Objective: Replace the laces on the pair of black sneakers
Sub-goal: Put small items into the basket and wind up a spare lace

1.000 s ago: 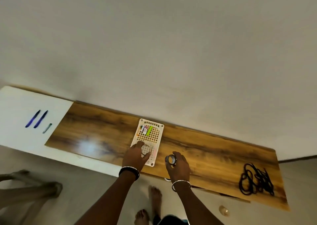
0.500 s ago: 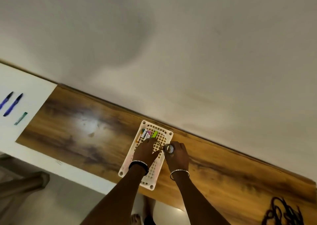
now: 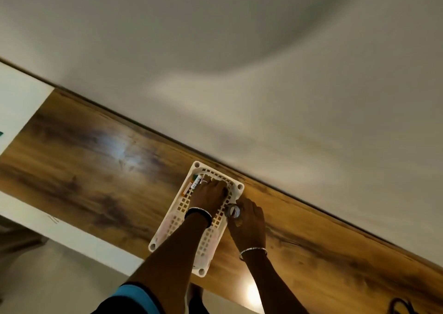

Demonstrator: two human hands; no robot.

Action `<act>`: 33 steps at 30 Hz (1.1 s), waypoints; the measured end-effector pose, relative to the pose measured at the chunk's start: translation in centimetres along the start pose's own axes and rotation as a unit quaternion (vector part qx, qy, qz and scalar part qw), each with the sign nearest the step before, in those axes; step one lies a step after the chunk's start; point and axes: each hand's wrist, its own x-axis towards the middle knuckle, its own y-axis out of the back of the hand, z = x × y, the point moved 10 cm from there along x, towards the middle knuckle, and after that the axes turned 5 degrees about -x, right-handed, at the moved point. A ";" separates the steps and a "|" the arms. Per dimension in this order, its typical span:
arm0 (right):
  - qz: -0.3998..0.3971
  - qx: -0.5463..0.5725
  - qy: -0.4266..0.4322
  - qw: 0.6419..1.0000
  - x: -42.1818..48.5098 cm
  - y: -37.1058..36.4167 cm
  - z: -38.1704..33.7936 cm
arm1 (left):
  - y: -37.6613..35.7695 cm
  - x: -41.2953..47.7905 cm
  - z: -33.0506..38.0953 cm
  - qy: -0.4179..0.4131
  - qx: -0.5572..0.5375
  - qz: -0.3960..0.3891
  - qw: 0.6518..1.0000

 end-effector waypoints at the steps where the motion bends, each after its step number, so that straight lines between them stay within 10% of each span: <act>1: 0.004 -0.001 0.012 1.000 0.0 0.0 -0.3 | 0.3 0.2 0.2 -0.005 0.003 0.012 1.000; 15: -0.050 -0.079 -0.026 0.995 2.5 -4.5 -2.3 | 5.2 -3.5 -1.9 -0.021 -0.072 0.159 0.984; 33: 0.054 0.058 -0.170 0.982 -12.1 5.0 1.3 | 6.4 -17.4 1.9 0.031 -0.181 0.155 0.971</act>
